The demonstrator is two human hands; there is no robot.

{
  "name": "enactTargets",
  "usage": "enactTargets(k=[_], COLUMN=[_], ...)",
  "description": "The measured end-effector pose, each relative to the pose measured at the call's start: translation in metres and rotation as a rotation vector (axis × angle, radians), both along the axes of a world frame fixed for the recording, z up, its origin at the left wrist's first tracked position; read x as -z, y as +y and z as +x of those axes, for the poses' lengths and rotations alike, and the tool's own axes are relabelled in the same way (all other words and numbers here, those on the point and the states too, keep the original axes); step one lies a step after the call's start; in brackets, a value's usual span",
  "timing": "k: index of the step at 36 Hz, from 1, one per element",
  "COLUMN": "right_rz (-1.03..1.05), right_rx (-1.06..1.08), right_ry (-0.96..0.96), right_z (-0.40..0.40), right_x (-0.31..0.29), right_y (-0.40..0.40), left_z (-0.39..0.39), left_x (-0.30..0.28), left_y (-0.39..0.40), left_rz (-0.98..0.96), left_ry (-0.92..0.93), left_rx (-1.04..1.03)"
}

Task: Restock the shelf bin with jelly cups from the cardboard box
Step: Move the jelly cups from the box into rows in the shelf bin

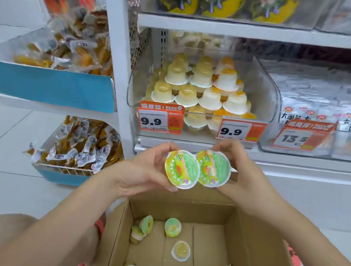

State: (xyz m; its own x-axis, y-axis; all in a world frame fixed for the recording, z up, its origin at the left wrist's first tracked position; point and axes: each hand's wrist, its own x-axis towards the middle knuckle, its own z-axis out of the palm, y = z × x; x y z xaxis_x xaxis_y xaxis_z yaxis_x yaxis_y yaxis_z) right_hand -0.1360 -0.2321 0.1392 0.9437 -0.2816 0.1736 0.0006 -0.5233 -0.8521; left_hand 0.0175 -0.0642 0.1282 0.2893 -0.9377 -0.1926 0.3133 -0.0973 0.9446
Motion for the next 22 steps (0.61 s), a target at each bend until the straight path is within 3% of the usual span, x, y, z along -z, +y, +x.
enactTargets(k=[5,22], right_rz=[0.006,-0.048], right_rx=[0.027,0.001], right_ry=[-0.027,-0.045], right_z=[0.001,0.007], right_x=[-0.004,-0.005], right_y=[-0.008,-0.005], left_z=[0.004,0.003], left_x=[-0.006,-0.006], left_y=[-0.006,-0.009], left_rz=[0.006,-0.045], left_ry=[-0.085,-0.097], left_rx=[-0.047,-0.174])
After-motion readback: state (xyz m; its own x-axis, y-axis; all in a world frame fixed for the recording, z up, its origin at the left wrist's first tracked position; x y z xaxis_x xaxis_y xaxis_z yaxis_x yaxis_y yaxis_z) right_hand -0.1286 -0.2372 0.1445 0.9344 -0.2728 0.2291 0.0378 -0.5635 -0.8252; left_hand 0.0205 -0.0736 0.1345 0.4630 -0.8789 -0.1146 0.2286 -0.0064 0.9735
